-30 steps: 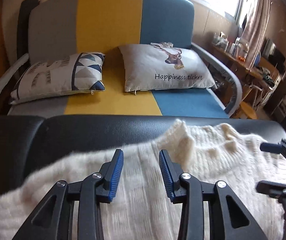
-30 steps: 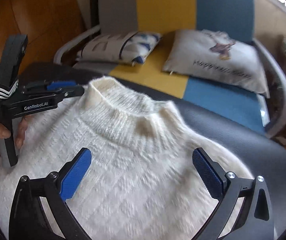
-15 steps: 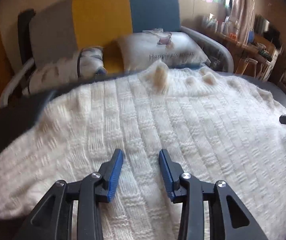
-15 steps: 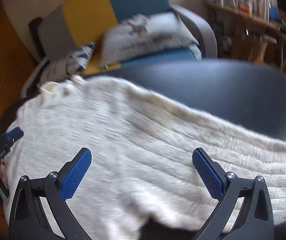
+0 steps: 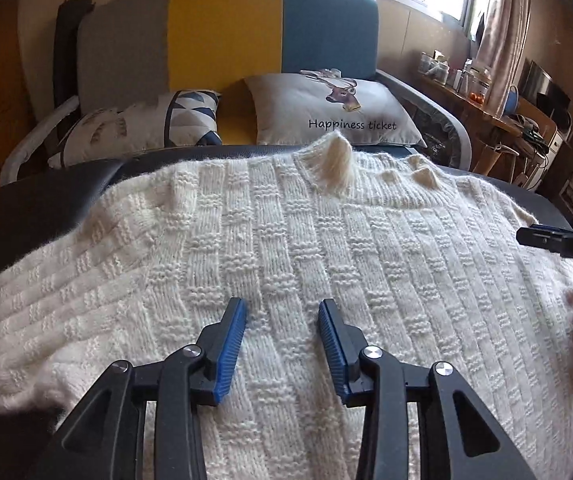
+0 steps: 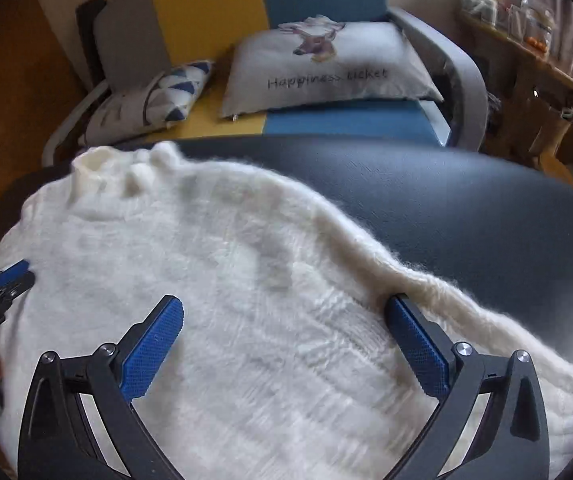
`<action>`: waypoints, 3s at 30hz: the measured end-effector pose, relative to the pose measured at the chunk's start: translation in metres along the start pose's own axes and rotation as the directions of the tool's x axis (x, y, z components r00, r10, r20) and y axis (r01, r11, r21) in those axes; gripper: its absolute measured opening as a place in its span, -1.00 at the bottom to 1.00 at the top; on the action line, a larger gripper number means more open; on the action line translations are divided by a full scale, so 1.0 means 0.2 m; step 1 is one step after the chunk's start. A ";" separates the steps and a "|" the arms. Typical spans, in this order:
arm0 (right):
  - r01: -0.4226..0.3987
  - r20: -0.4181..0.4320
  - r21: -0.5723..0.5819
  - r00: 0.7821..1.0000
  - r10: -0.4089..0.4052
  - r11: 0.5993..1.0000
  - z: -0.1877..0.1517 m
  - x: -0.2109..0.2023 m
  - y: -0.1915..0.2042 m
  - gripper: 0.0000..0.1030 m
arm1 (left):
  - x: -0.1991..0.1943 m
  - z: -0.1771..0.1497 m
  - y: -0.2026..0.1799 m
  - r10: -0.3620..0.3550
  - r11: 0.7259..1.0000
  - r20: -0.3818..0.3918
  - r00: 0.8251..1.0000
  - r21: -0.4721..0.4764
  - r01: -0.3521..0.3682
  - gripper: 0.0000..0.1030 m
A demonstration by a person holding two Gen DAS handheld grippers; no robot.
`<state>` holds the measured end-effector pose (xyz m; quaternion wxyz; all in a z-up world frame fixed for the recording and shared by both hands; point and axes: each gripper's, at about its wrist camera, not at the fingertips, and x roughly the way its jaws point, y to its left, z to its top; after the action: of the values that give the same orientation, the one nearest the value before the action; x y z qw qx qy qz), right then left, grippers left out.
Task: Fold clothes
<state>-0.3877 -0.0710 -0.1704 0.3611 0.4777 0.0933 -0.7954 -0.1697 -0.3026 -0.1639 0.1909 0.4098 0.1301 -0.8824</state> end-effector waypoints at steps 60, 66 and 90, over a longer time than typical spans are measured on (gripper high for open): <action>-0.081 -0.089 -0.038 0.993 0.078 0.996 -0.90 -0.48 0.39 0.99 | -0.58 -0.65 -0.03 -0.020 0.999 0.000 1.000 0.049 0.020 -0.25; -0.085 -0.046 -0.025 0.995 0.084 0.996 -0.95 -0.59 0.48 1.00 | -0.76 -0.69 0.04 -0.058 0.997 0.038 0.998 -0.051 0.060 -0.25; 0.061 0.001 -0.098 0.998 -0.061 0.993 -1.37 -0.71 0.75 1.00 | -0.93 -0.94 -0.03 -0.023 0.997 -0.004 1.000 -0.080 0.023 -0.23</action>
<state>-0.0582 0.0243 -0.1683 0.3594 0.4570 0.1470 -0.8002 0.0633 -0.1813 -0.1385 0.1967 0.4025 0.1703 -0.8777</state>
